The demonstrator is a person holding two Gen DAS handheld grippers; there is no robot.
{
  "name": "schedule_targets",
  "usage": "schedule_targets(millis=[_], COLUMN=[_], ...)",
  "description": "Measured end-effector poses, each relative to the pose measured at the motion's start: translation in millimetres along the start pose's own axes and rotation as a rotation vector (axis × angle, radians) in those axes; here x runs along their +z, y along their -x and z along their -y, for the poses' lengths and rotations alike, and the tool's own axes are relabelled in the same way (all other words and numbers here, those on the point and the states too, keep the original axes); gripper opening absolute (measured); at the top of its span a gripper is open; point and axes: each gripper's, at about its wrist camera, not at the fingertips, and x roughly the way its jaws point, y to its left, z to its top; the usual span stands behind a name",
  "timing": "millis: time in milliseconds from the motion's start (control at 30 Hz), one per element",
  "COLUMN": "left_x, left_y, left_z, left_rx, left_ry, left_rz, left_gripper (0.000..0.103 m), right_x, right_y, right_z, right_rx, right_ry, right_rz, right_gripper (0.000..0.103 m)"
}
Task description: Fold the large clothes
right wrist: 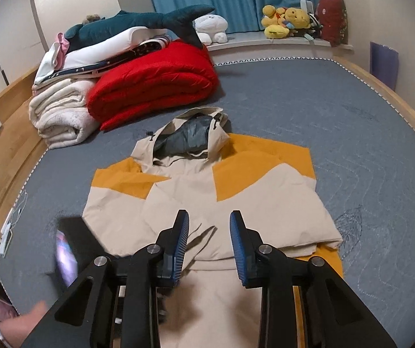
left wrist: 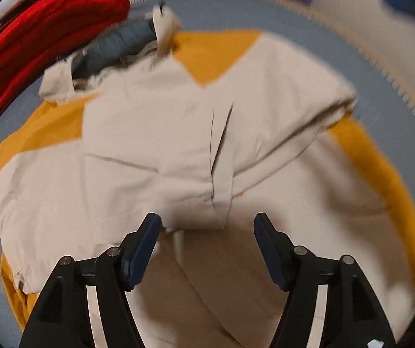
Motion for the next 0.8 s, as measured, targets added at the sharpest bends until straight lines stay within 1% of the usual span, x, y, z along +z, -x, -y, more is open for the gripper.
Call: schedule_targets(millis=[33,67,100,133,167,233,267,333,400,467,500,567,667,733,767,800], left_x=[-0.7,-1.3,-1.1,-1.5,-1.1,-0.3,-0.5,-3.4,-14.3,-25.9,-34.3,-41.7,-55.2,-62.7,-66.5,-72.9], left_y=[-5.5,-6.8,-6.0,-3.5,3.0,22.8,35.3,62.4,87.7,100.0,104.3,104.6,102.4,98.7,97.3,94.3], left_z=[0.2,-2.4,-8.8,-13.9,-21.9,-39.3,-48.7,-72.2,-101.9,-130.1,-145.6,-171.1,-204.7,-217.1,-226.2,-237.9], left_rx=[0.028,0.054,0.058,0.049,0.047,0.069,0.069,0.045,0.034,0.042,0.045,0.033,-0.043,-0.102,-0.127,-0.159], left_ry=[0.002,0.019,0.047,0.068,0.095,0.159,0.200,0.298,0.408,0.499,0.547,0.610,0.703,0.751,0.782,0.833], left_rz=[-0.009,-0.003,-0.002,0.000,0.011,0.048,0.075,0.130,0.175,0.190,0.188,0.163,0.127,0.096,0.093,0.098], left_gripper=[0.060,0.044,0.032,0.025,0.014,0.011,0.010,0.010,0.010,0.009,0.007,0.007,0.007,0.010,0.012,0.017], right_x=[0.6,0.5,0.5,0.4,0.2,-0.1,-0.3,-1.0,-1.1,-1.4,-1.3,-1.5,-3.0,-4.8,-5.5,-6.1], right_y=[0.2,0.0,-1.7,-4.1,-6.1,-11.7,-15.6,-20.8,-26.8,-30.6,-32.4,-35.5,-41.6,-47.6,-49.9,-52.2], right_z=[3.0,4.8,7.9,11.0,13.5,19.8,23.9,30.0,35.3,37.5,38.8,40.6,41.4,42.4,42.8,43.3], right_rx=[-0.005,-0.007,-0.006,-0.005,-0.007,-0.010,-0.004,0.002,0.003,0.000,-0.001,-0.001,-0.011,-0.014,-0.017,-0.019], right_ry=[-0.002,-0.004,-0.010,-0.018,-0.025,-0.054,-0.080,-0.119,-0.157,-0.186,-0.202,-0.224,-0.247,-0.264,-0.270,-0.277], right_rz=[0.001,-0.001,-0.009,-0.019,-0.026,-0.046,-0.061,-0.078,-0.093,-0.101,-0.105,-0.109,-0.117,-0.128,-0.134,-0.139], right_gripper=[0.030,0.030,0.030,0.030,0.030,0.030,0.030,0.030,0.030,0.030,0.030,0.030,0.030,0.030,0.030,0.030])
